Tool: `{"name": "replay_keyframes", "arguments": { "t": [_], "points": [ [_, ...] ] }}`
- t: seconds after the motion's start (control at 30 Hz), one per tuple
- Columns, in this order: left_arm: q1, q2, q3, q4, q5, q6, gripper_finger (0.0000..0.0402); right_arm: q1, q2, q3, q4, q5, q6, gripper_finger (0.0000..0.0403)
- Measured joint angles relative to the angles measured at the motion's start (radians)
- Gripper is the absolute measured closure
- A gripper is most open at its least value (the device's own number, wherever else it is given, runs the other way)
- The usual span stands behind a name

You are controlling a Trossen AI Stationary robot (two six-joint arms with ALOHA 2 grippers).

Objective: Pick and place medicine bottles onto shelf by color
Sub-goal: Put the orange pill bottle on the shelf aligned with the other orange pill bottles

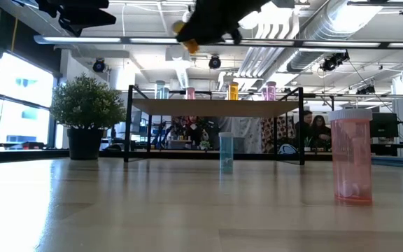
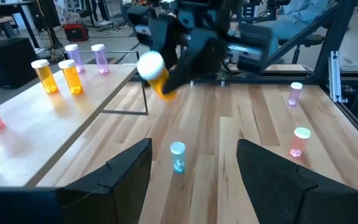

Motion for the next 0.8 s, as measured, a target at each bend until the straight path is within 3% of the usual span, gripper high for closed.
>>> {"name": "replay_keyframes", "arguments": {
  "t": [0.23, 0.47, 0.63, 0.8],
  "points": [
    [0.000, 0.000, 0.000, -0.002, -0.005, 0.001, 0.0176, -0.002, -0.202, -0.317, 0.315, 0.145, 0.003, 0.0313],
    [0.000, 0.001, 0.000, -0.006, -0.010, 0.001, 0.0176, -0.002, -0.245, -0.618, 0.868, 0.193, -0.143, 0.0313],
    [0.000, 0.001, 0.000, -0.006, -0.010, 0.001, 0.0176, -0.007, -0.219, -0.711, 1.050, 0.233, -0.181, 0.0313],
    [0.000, 0.001, 0.000, -0.006, -0.010, 0.001, 0.0176, -0.027, -0.175, -0.719, 1.080, 0.261, -0.195, 0.0312]
  ]
}}
